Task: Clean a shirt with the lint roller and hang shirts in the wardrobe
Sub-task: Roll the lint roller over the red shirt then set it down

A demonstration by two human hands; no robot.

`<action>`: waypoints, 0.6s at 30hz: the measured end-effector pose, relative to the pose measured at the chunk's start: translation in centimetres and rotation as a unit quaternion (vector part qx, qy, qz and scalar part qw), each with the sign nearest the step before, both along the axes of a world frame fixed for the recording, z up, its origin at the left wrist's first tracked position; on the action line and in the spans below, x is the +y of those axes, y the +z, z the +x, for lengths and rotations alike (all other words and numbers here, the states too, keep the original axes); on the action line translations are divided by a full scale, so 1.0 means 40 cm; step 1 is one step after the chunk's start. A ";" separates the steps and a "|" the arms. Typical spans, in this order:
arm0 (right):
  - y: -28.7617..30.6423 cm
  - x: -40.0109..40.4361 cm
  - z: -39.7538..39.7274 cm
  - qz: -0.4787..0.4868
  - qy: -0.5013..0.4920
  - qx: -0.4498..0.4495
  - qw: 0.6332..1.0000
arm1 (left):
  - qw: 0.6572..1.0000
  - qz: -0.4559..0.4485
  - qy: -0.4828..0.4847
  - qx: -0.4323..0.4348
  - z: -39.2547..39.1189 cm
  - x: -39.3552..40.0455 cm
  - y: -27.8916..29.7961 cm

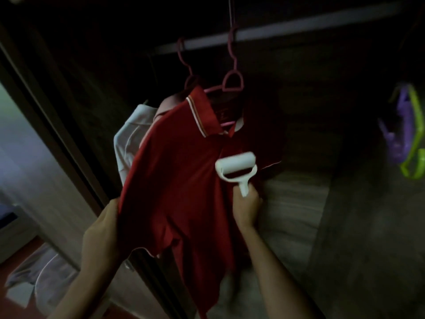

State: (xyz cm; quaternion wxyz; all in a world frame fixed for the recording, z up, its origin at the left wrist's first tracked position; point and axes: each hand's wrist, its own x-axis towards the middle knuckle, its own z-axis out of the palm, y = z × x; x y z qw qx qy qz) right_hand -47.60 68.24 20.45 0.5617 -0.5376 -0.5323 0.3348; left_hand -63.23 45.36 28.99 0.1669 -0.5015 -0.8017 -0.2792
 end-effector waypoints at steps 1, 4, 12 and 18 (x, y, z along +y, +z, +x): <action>0.041 0.016 0.000 0.023 -0.009 0.018 1.000 | 1.000 0.004 -0.005 -0.005 0.004 0.003 0.003; 0.085 0.035 0.004 0.044 0.000 0.045 0.998 | 0.998 -0.013 -0.037 0.041 0.019 0.013 0.014; -0.128 -0.027 0.002 -0.047 0.111 -0.090 0.989 | 0.963 -0.108 -0.053 0.241 0.017 0.043 0.035; 0.094 0.046 0.013 0.046 0.048 0.034 0.997 | 0.921 -0.113 -0.026 0.372 -0.003 0.076 0.040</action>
